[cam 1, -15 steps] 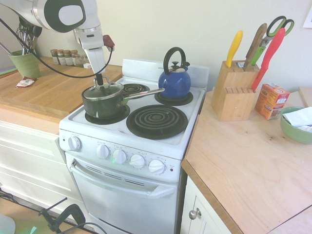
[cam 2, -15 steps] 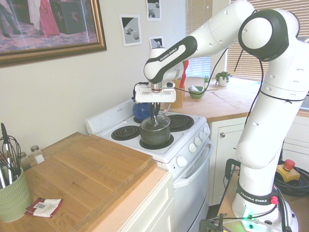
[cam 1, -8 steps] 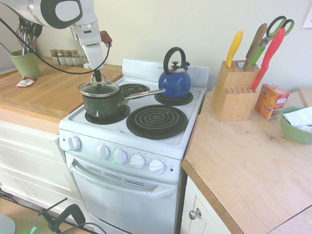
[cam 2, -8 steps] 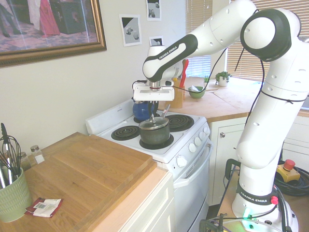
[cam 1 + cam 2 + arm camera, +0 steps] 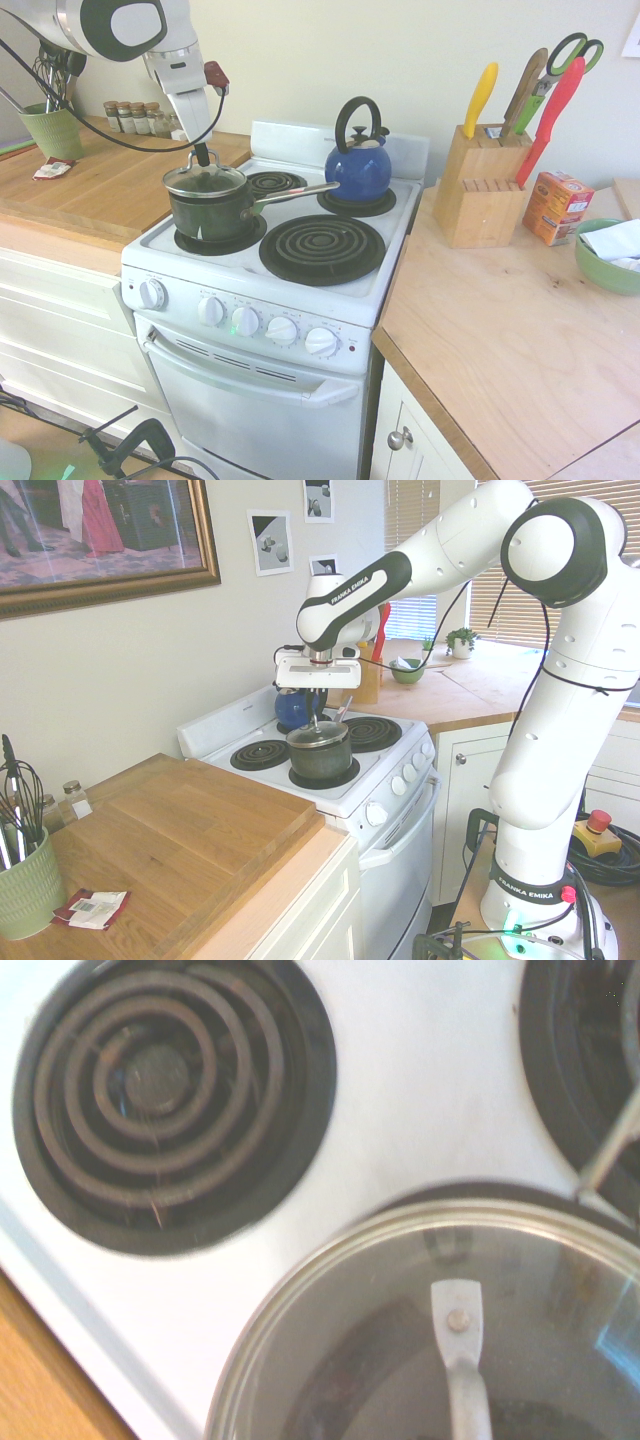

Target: Cover the lid of the pot

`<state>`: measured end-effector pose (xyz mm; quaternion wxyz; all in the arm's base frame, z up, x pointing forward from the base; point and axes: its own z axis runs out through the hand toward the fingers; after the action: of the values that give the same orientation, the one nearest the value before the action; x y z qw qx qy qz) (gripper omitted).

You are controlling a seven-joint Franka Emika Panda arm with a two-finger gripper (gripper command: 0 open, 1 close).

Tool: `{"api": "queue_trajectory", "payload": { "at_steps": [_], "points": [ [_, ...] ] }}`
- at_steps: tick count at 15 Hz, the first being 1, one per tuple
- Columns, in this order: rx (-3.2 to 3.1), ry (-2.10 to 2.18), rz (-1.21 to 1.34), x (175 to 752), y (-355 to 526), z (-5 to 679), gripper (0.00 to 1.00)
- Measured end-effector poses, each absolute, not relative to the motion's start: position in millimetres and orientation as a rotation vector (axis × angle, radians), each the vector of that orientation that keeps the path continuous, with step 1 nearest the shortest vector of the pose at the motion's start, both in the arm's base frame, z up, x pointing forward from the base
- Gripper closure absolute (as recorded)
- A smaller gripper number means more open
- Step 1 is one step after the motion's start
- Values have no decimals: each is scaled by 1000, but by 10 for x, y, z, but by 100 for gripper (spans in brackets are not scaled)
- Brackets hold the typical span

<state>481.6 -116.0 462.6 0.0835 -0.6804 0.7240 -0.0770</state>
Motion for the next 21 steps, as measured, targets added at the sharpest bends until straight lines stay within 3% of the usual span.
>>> {"api": "queue_trajectory", "payload": {
  "at_steps": [15, 16, 21],
  "points": [
    [-2075, 2111, -360, 4704, -1102, 4417, 100],
    [-2078, 2110, -358, 4698, -1090, 4411, 0],
    [-2089, 2106, -351, 4688, -1058, 4396, 0]
  ]
}}
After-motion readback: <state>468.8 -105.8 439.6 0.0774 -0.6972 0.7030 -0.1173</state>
